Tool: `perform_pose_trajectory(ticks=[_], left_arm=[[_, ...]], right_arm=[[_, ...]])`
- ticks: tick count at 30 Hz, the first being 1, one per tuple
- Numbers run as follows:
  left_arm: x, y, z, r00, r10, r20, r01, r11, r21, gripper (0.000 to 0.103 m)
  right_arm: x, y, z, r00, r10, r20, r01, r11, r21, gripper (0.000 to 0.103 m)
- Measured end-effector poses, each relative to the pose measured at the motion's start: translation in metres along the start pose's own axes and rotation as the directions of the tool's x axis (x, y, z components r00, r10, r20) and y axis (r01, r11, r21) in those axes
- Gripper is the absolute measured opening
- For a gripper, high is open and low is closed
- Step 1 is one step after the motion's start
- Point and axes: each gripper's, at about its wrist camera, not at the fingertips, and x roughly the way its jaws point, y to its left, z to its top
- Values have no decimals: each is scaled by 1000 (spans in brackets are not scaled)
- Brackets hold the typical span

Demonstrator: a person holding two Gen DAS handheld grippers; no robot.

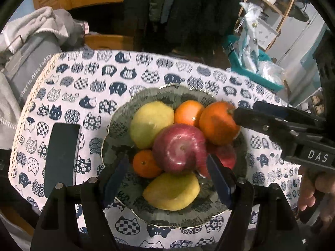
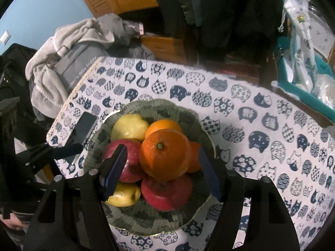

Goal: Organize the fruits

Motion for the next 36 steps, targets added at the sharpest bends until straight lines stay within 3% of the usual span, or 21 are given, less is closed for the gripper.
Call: perform_pose_trajectory(ticks=[9, 22, 31, 36], left_arm=[[-46, -16, 4, 995, -8, 101, 7, 1000, 14, 81], [-108, -40, -4, 965, -5, 261, -10, 998, 56, 90], [-128, -56, -7, 956, -12, 295, -10, 997, 75, 98], [-131, -66, -7, 957, -27, 290, 1, 996, 91, 98]], right_arm=[[-71, -4, 3, 988, -93, 125, 92, 996, 12, 80], [-147, -5, -10, 958, -157, 239, 150, 988, 45, 82], [-173, -7, -22, 950, -169, 263, 159, 986, 59, 82], [-179, -11, -27, 949, -173, 264, 159, 985, 73, 82]])
